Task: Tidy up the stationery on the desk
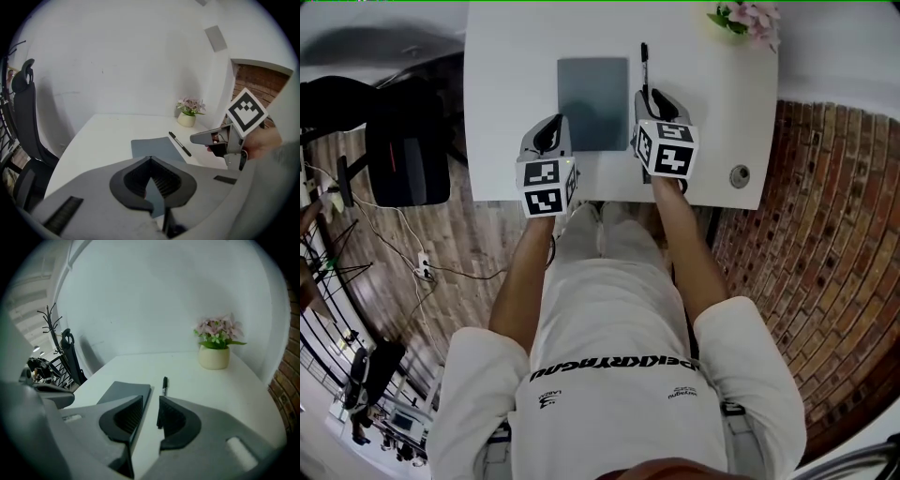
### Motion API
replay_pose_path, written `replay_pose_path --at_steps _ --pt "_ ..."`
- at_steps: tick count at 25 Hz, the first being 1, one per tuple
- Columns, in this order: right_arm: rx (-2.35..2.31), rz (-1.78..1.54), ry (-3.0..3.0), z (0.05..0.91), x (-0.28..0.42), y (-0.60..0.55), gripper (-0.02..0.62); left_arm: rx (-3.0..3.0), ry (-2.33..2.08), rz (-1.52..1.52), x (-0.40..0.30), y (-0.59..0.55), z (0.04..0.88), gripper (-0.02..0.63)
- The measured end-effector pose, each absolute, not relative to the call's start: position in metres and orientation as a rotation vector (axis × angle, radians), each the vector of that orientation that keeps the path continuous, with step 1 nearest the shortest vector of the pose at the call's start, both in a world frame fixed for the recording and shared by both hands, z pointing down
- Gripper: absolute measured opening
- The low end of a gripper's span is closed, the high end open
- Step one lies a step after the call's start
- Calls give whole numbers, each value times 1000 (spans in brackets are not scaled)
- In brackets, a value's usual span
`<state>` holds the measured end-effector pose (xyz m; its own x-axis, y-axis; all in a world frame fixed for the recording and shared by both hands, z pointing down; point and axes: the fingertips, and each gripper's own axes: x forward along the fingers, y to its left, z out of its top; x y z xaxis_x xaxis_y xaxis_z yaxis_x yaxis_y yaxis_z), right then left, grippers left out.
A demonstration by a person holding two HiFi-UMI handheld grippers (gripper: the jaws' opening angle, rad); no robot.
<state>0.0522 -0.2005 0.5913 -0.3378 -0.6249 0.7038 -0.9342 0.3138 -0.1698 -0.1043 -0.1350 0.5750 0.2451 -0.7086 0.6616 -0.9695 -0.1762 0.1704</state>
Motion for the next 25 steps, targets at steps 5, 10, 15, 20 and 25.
replay_pose_path --at_steps 5,10,15,20,25 --pt "1393 714 -2076 593 60 -219 97 2002 -1574 467 -90 -128 558 -3" --pt "1404 691 -2066 604 65 -232 97 2065 -1617 419 -78 -117 546 -3" --pt "1380 675 -2036 620 65 -241 81 2118 -1674 420 -71 -102 538 -3" --pt "1353 674 -2019 634 61 -247 80 2229 -1705 446 -56 -84 525 -3" --pt "1329 684 -1994 645 58 -247 80 2248 -1681 439 -45 -69 525 -2"
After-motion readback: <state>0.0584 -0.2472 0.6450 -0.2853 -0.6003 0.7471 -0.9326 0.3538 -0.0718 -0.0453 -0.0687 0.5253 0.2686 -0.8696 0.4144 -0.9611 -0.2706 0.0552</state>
